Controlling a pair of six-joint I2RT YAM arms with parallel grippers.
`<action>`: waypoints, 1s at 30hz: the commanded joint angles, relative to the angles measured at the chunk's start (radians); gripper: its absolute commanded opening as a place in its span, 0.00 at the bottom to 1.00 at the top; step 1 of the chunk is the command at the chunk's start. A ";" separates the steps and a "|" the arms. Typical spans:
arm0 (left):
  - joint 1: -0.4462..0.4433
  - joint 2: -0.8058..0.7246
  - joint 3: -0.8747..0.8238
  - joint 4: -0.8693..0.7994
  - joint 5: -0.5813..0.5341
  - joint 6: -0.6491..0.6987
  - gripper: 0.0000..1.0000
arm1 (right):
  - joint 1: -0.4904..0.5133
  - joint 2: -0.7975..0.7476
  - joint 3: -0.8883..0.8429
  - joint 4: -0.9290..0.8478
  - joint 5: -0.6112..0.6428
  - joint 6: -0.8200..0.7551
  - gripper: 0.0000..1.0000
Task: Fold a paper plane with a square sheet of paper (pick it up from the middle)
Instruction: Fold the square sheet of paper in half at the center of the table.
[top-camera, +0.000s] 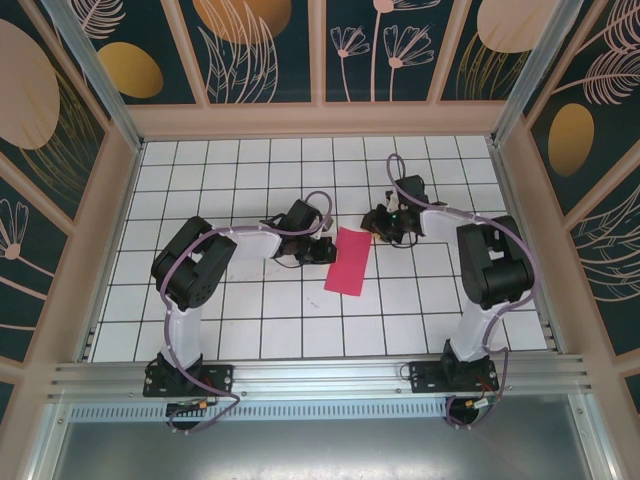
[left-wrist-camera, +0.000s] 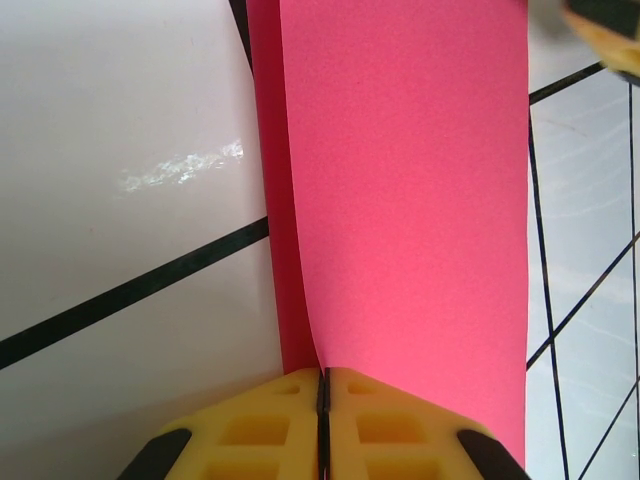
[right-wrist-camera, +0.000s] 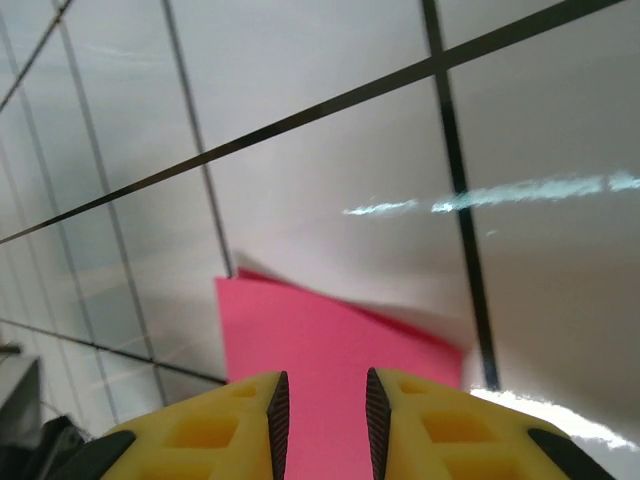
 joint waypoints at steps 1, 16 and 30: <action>-0.006 0.033 -0.031 -0.076 -0.051 0.016 0.12 | 0.041 -0.072 -0.075 0.076 -0.059 0.073 0.31; -0.007 0.027 -0.046 -0.070 -0.045 0.014 0.11 | 0.083 0.000 -0.172 0.088 0.005 0.072 0.31; -0.006 0.021 -0.051 -0.057 -0.034 0.008 0.11 | 0.135 -0.134 -0.318 0.162 -0.046 0.124 0.32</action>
